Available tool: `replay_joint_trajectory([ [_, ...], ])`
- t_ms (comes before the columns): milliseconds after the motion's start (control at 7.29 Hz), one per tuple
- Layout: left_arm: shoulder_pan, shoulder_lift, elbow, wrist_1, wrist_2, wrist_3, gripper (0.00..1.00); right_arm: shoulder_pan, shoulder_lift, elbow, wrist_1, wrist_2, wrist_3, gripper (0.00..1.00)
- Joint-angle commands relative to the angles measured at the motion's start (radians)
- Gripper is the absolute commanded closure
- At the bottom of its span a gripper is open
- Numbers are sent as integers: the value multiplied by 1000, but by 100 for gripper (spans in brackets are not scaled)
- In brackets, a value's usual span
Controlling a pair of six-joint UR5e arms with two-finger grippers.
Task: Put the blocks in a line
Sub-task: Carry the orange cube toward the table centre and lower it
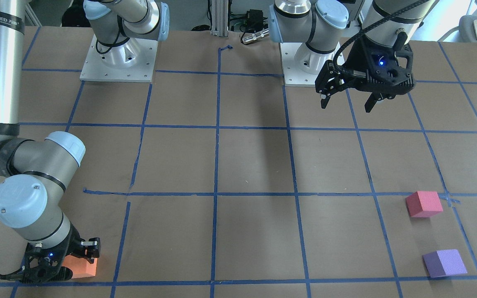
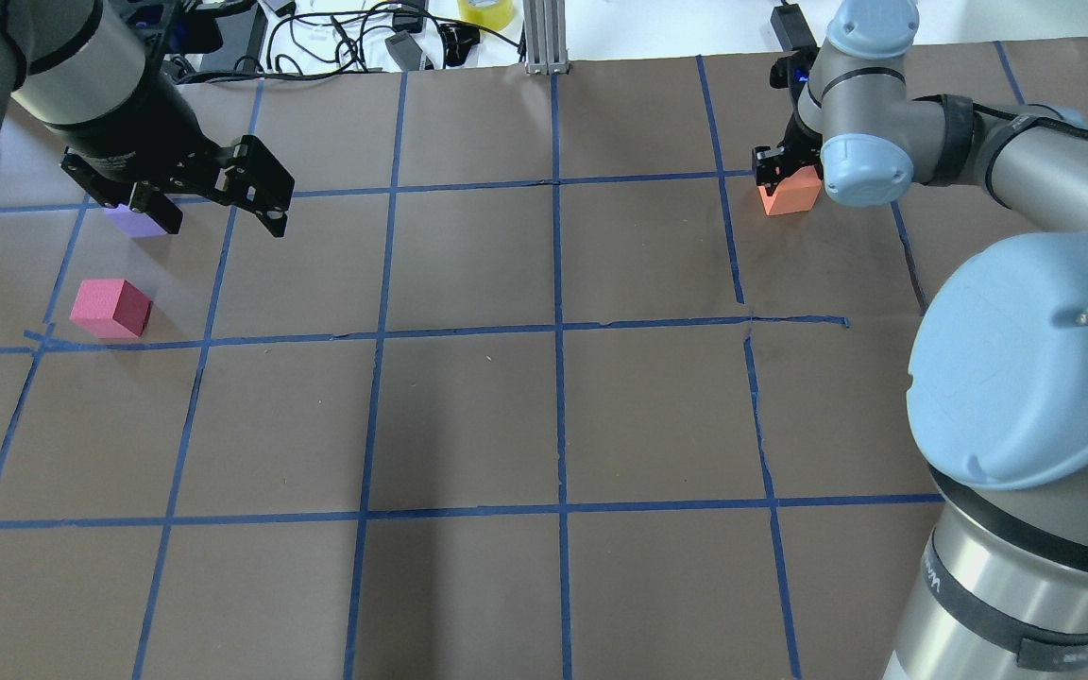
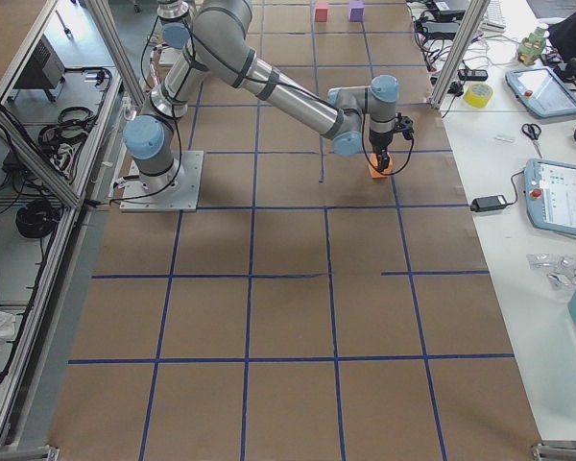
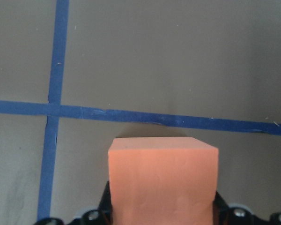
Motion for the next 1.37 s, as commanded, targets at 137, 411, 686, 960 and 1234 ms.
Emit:
replay_joint_trajectory([
  [137, 2, 2, 0, 0, 0, 2, 0, 23, -52, -102, 134, 4, 16, 100],
  [411, 0, 3, 0, 0, 2, 2, 0, 86, -58, -155, 235, 13, 117, 100],
  [686, 5, 17, 0, -17, 5, 4, 0, 185, -58, -155, 235, 64, 361, 100],
  [960, 5, 17, 0, -15, 5, 4, 0, 280, -52, -153, 233, 64, 541, 100],
  [1234, 3, 17, -1, -17, 5, 4, 0, 359, -40, -149, 233, 47, 629, 100],
])
